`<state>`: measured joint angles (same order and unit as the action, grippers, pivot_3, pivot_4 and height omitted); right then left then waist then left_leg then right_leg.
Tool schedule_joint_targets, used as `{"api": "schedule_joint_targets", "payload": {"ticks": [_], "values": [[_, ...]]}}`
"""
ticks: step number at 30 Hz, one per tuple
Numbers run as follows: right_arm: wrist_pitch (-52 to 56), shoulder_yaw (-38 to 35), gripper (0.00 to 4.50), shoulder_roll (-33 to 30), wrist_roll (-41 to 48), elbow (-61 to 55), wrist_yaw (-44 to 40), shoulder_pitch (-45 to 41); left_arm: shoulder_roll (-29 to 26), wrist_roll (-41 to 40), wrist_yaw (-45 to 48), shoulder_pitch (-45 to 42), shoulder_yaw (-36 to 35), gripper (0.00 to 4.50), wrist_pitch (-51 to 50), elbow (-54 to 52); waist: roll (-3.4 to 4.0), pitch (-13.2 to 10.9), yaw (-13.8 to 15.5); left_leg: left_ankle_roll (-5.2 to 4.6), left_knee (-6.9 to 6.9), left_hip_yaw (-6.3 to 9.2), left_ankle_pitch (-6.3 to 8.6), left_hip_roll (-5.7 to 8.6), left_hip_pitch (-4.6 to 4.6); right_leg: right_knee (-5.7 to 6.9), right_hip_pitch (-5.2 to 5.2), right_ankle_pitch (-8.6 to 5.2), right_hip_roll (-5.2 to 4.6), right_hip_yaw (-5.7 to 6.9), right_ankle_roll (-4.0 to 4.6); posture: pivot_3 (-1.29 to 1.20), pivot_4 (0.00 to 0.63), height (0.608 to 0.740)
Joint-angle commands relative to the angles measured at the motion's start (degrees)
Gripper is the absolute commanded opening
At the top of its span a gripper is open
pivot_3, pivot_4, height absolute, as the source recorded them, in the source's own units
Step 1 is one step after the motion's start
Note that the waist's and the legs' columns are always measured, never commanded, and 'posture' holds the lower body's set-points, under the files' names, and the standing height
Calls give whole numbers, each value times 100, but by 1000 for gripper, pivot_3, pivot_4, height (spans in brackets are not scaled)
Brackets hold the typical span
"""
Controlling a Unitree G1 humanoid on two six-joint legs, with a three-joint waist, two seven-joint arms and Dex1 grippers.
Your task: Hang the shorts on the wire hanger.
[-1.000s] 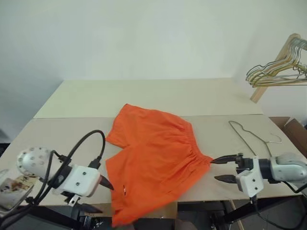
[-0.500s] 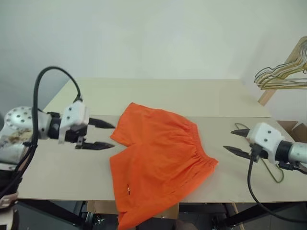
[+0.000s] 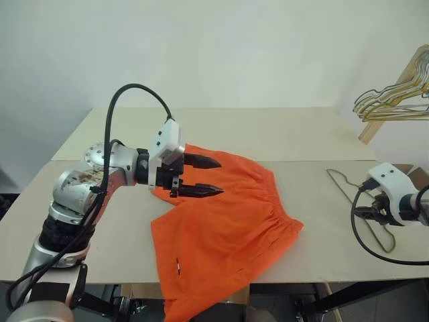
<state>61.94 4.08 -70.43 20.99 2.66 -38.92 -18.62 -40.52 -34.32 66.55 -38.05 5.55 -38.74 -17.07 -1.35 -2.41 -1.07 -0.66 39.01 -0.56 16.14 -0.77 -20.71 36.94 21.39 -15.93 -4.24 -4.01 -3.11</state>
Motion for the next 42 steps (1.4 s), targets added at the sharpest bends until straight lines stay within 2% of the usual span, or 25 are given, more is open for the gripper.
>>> {"api": "schedule_joint_targets", "payload": {"ticks": [1, 7, 25, 29, 36, 42], "values": [[-185, 193, 3157, -135, -306, 330, -381, -186, -95, -105, 13, 105, -194, 3160, 70, -200, 6, -12, -6, 0, 0, -1, 0, 0, 0, -1, 0, 0, 0, 0, 0, 1, 44, 740], [-305, 348, 3157, -116, -475, 613, -857, -63, -192, -197, -63, 331, -319, 3160, -7, -387, 13, -31, 7, -1, -2, 1, 0, -1, -5, -1, 5, 0, 1, 0, 0, 10, 53, 740], [-752, 447, 3157, 272, -915, 1724, -1522, 65, -284, -253, -131, 488, -305, 3160, 16, -536, 12, -83, -9, -1, -2, 1, 1, -1, -4, -6, 4, 0, 2, 1, 0, 9, 72, 740], [-943, 502, 2321, 509, -1136, 2088, -1524, -127, -292, -262, -117, 483, -317, 3199, 4, -531, -28, -108, -35, -1, -2, 1, 1, -4, 9, -7, -8, 0, 5, 1, 1, 14, 76, 740], [-1053, 538, 44, 628, -1352, 2170, -1682, -122, -378, -345, -112, 581, -413, 3199, -52, -638, -78, -141, -8, -1, -4, 12, 1, -6, 24, -13, -23, 1, 3, 1, 1, 23, 81, 740], [-1020, 456, 44, 601, -1444, 1936, -1712, 65, -444, -410, -122, 606, -440, 3199, -40, -653, -81, -143, 19, -2, -5, 36, 1, -7, 23, -15, -23, 2, 2, 3, 1, 18, 73, 740]]}}
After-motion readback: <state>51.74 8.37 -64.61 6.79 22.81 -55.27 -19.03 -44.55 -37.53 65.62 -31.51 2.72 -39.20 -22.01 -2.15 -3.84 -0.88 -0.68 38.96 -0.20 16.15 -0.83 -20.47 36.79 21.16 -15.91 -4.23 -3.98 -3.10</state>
